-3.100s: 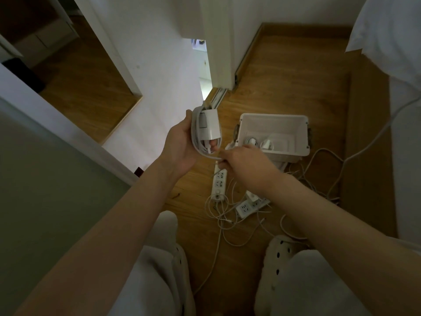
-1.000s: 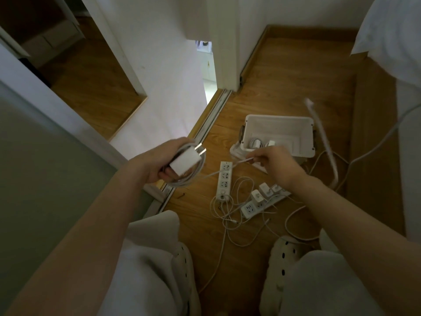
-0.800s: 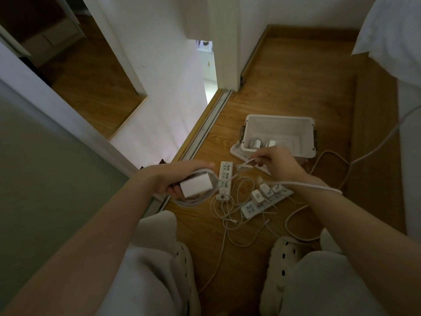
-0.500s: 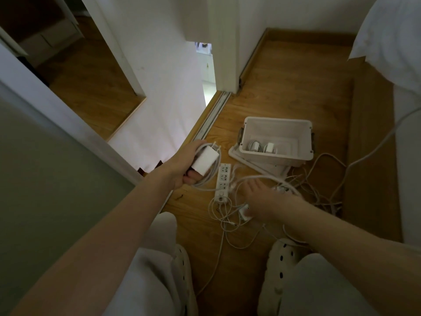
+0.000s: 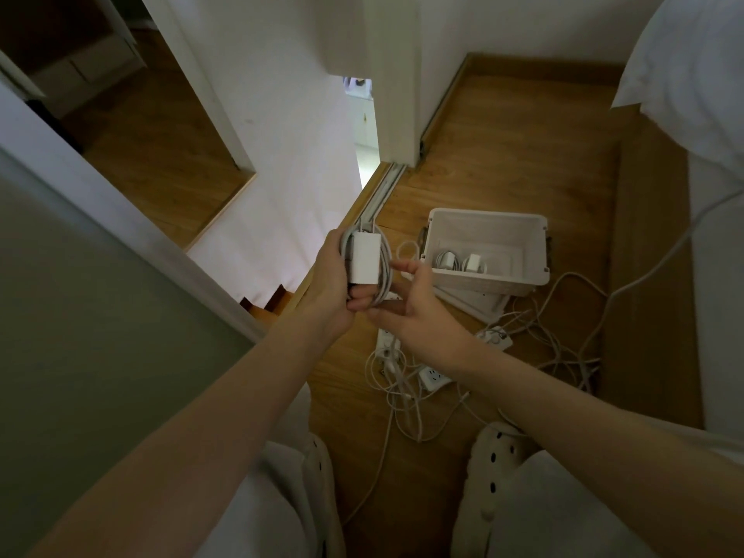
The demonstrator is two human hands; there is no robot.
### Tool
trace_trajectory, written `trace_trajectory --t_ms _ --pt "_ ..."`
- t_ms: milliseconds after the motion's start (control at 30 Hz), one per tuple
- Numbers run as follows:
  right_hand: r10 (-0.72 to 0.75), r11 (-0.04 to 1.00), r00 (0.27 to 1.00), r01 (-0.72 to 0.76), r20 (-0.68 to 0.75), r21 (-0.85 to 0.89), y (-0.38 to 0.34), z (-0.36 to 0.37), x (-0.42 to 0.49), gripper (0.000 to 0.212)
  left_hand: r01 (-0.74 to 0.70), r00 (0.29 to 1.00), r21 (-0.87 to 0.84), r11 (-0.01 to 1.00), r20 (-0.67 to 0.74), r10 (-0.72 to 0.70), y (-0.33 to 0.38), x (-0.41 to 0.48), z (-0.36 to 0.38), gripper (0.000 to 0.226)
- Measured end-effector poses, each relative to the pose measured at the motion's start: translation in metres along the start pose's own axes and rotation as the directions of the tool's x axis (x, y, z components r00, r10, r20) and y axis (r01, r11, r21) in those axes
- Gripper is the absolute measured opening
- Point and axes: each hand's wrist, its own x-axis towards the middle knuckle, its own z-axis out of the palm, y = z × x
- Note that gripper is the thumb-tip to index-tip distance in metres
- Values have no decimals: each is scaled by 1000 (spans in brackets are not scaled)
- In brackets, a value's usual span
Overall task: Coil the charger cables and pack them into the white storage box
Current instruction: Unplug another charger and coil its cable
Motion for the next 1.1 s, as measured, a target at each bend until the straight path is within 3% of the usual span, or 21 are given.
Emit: trace_trajectory --t_ms 67,167,300,433,500,567,633,700,767,933,1000,1100 --pt "-7 998 1000 7 7 -63 3 -1 -1 56 17 1000 -53 998 14 -17 2 1 -1 50" --pt "-57 935 998 62 24 -350 4 -12 3 47 4 1000 1 1000 11 -4 8 1 -5 49" --pt "-137 711 965 252 223 -657 -2 -31 6 22 14 1000 168 986 3 -15 11 3 -8 53" --pt "-91 493 961 272 262 -827 -4 -56 6 16 99 958 118 988 259 -127 20 2 -17 41" --pt "-56 428 971 234 233 -873 -5 -72 7 17 66 939 221 973 316 -135 27 2 -25 46" --pt "-38 428 977 204 208 -881 -7 -83 8 25 -19 964 511 859 238 -121 30 -4 -26 51" --pt "-42 426 977 205 207 -881 -10 -84 9 29 -52 990 780 624 122 -70 26 -10 -21 49" --pt "-32 353 976 215 217 -911 -9 -82 10 29 -94 991 913 398 123 -49 18 -11 -14 48" --pt "-22 296 982 184 186 -937 -8 -79 11 28 -151 986 954 258 163 -27 9 -11 -11 50" --pt "-159 186 987 56 26 -981 -14 -73 12 35 -340 934 934 111 321 158 4 -5 -17 38" --pt "-180 260 982 -6 -55 -965 -18 -69 11 34 -376 918 921 98 356 173 2 -1 -18 32" --pt "-140 482 978 -66 -152 -873 -22 -68 11 37 -372 914 923 99 346 212 0 1 -16 33"
